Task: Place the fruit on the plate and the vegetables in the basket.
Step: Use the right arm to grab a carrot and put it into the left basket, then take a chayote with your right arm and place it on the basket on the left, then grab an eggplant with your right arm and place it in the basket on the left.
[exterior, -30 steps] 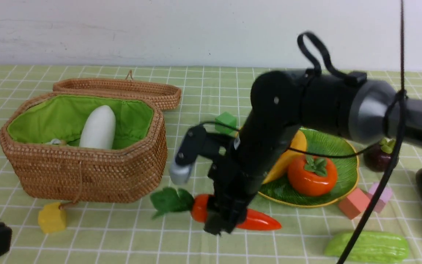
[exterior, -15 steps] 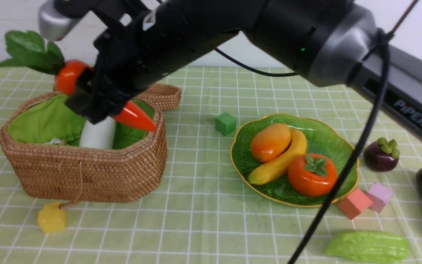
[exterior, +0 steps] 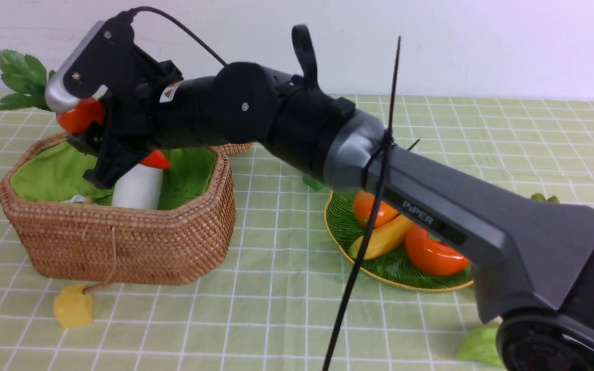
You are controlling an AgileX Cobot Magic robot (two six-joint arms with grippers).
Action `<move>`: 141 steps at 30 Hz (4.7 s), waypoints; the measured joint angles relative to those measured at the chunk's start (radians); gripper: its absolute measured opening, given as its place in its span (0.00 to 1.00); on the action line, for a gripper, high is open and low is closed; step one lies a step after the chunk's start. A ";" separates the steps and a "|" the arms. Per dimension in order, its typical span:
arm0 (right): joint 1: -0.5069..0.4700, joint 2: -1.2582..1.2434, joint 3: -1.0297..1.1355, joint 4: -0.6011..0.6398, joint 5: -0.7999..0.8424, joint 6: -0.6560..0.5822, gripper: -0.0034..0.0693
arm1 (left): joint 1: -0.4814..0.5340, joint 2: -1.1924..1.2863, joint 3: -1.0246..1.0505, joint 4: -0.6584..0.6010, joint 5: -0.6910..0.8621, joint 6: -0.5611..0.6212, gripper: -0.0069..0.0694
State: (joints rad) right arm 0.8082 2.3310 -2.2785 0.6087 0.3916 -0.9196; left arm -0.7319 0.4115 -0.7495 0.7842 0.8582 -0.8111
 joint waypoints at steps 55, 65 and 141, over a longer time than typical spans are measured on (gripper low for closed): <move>-0.535 -0.879 1.371 -0.576 0.455 0.177 0.97 | 0.000 0.000 0.000 -0.829 -0.111 0.674 0.13; -0.538 -0.694 1.373 -0.590 0.388 0.134 0.90 | 0.000 0.000 0.000 -0.829 -0.105 0.674 0.13; -0.091 -0.201 -0.122 -0.435 0.830 0.686 0.55 | 0.000 0.000 0.000 -0.248 -0.095 0.220 0.14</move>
State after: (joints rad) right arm 0.7175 2.1301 -2.4002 0.1733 1.2212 -0.2336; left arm -0.7319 0.4115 -0.7495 0.5360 0.7635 -0.5907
